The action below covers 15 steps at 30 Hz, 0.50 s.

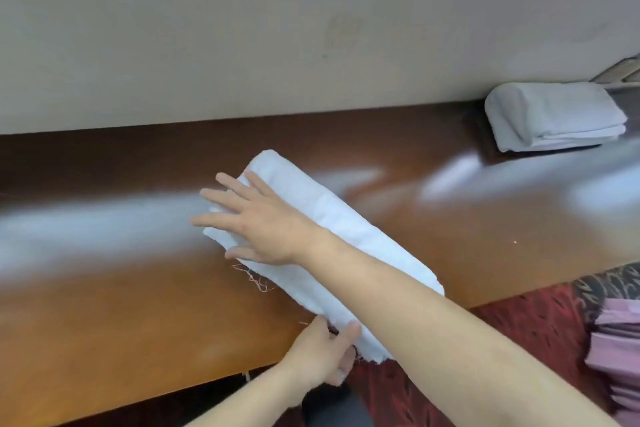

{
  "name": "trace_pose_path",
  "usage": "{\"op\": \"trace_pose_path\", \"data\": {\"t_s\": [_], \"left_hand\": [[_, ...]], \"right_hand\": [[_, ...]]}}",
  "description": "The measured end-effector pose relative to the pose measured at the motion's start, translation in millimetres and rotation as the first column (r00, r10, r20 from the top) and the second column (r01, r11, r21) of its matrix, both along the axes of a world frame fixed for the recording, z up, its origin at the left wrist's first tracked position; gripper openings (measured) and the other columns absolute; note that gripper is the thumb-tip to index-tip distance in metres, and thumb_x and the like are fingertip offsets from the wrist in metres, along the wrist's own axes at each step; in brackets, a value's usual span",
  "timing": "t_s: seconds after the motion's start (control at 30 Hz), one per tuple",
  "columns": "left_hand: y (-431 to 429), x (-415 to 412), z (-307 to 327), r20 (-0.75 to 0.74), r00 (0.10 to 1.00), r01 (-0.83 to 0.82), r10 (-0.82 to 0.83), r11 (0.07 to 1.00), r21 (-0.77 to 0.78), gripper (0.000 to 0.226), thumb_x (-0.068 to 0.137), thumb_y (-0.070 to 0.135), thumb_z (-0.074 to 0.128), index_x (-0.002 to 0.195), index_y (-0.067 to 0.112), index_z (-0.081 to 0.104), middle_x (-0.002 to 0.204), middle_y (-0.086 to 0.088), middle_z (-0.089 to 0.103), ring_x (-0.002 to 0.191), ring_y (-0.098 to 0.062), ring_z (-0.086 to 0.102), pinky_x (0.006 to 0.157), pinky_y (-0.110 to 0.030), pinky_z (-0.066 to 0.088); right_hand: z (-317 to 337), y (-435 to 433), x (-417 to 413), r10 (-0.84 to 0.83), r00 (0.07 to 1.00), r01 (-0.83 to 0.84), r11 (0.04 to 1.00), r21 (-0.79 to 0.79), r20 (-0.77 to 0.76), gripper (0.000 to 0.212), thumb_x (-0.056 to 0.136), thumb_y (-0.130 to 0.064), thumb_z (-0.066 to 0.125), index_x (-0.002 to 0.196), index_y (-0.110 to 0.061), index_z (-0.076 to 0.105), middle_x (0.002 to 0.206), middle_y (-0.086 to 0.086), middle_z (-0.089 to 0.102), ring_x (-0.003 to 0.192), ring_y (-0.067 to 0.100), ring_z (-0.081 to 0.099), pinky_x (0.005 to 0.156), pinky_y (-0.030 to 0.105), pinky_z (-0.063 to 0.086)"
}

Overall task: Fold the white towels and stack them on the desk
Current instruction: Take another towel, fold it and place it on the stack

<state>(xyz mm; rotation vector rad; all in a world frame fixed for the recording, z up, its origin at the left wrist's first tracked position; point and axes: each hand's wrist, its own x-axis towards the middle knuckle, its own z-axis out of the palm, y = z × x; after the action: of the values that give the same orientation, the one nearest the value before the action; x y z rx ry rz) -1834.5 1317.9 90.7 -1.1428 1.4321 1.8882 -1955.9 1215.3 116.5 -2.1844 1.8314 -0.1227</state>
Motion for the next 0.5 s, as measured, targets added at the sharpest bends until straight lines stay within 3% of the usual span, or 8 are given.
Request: {"op": "trace_pose_path", "data": {"t_s": [0.03,0.1,0.17,0.23,0.27,0.37,0.43,0.5], "left_hand": [[-11,0,2,-0.017,0.987,0.16,-0.163,0.983,-0.09,0.037,0.094,0.053,0.053,0.105,0.018,0.054,0.097,-0.003,0.073,0.076,-0.011,0.067,0.075,-0.034,0.059],[-48,6,11,-0.026,0.899,0.403,-0.438,0.847,-0.346,0.035,0.098,0.052,0.045,0.099,0.022,0.062,0.086,0.0,0.075,0.067,-0.004,0.066,0.071,-0.026,0.054],[-93,11,24,-0.044,0.863,0.403,-0.504,0.737,-0.542,0.035,0.1,0.049,0.042,0.086,0.028,0.066,0.069,0.004,0.072,0.056,-0.005,0.064,0.068,-0.026,0.052],[-132,8,32,-0.08,0.874,0.269,-0.478,0.615,-0.741,0.037,0.098,0.051,0.042,0.077,0.032,0.066,0.06,0.006,0.063,0.052,-0.008,0.058,0.059,-0.03,0.048],[-147,2,33,-0.125,0.867,0.152,-0.483,0.494,-0.856,0.037,0.097,0.053,0.042,0.076,0.033,0.066,0.06,0.008,0.061,0.057,-0.007,0.056,0.057,-0.028,0.043],[-179,-32,27,-0.204,0.726,-0.153,-0.656,0.135,-0.979,0.034,0.094,0.05,0.045,0.097,0.029,0.072,0.095,0.012,0.066,0.094,-0.009,0.057,0.083,-0.03,0.04],[-194,-57,13,-0.031,0.696,-0.043,-0.718,0.001,-0.999,0.046,0.094,0.055,0.041,0.125,0.03,0.064,0.135,-0.002,0.057,0.129,-0.025,0.047,0.107,-0.041,0.03],[-205,-75,4,0.155,0.714,0.191,-0.682,-0.023,-0.981,0.061,0.092,0.067,0.029,0.145,0.039,0.043,0.159,0.001,0.033,0.148,-0.026,0.023,0.118,-0.048,0.019]], "right_hand": [[3,18,0,-0.113,0.983,0.118,0.993,-0.024,0.146,0.067,0.093,-0.045,0.062,0.151,-0.034,0.033,0.163,-0.001,0.021,0.153,0.025,0.005,0.122,0.047,-0.002],[8,60,-12,-0.398,0.827,0.42,0.907,0.036,0.397,0.062,0.099,-0.044,0.053,0.154,-0.031,0.027,0.166,-0.004,0.011,0.153,0.018,-0.001,0.124,0.043,-0.003],[2,109,-31,-0.621,0.698,0.637,0.766,0.089,0.356,0.06,0.101,-0.048,0.041,0.154,-0.027,0.026,0.166,-0.007,0.008,0.153,0.014,-0.002,0.124,0.043,0.001],[-11,161,-42,-0.766,0.613,0.76,0.639,0.124,0.191,0.063,0.099,-0.055,0.03,0.154,-0.027,0.024,0.166,-0.008,0.008,0.153,0.015,-0.002,0.124,0.044,0.003],[-18,184,-43,-0.821,0.557,0.804,0.571,0.164,0.129,0.065,0.097,-0.057,0.027,0.155,-0.028,0.022,0.166,-0.008,0.007,0.153,0.017,-0.001,0.124,0.044,0.002],[-33,228,-28,-0.928,0.37,0.912,0.37,0.176,0.033,0.068,0.094,-0.064,0.021,0.156,-0.037,0.014,0.165,-0.004,0.012,0.152,0.021,0.005,0.122,0.045,0.006],[-37,241,-14,-0.974,0.222,0.966,0.226,0.128,0.045,0.068,0.092,-0.067,0.022,0.154,-0.038,0.017,0.164,-0.001,0.017,0.151,0.023,0.012,0.119,0.048,0.014],[-38,242,-4,-0.986,0.002,0.984,0.032,0.173,0.167,0.068,0.092,-0.067,0.036,0.152,-0.039,0.022,0.16,0.001,0.026,0.147,0.023,0.021,0.116,0.047,0.024]]}}
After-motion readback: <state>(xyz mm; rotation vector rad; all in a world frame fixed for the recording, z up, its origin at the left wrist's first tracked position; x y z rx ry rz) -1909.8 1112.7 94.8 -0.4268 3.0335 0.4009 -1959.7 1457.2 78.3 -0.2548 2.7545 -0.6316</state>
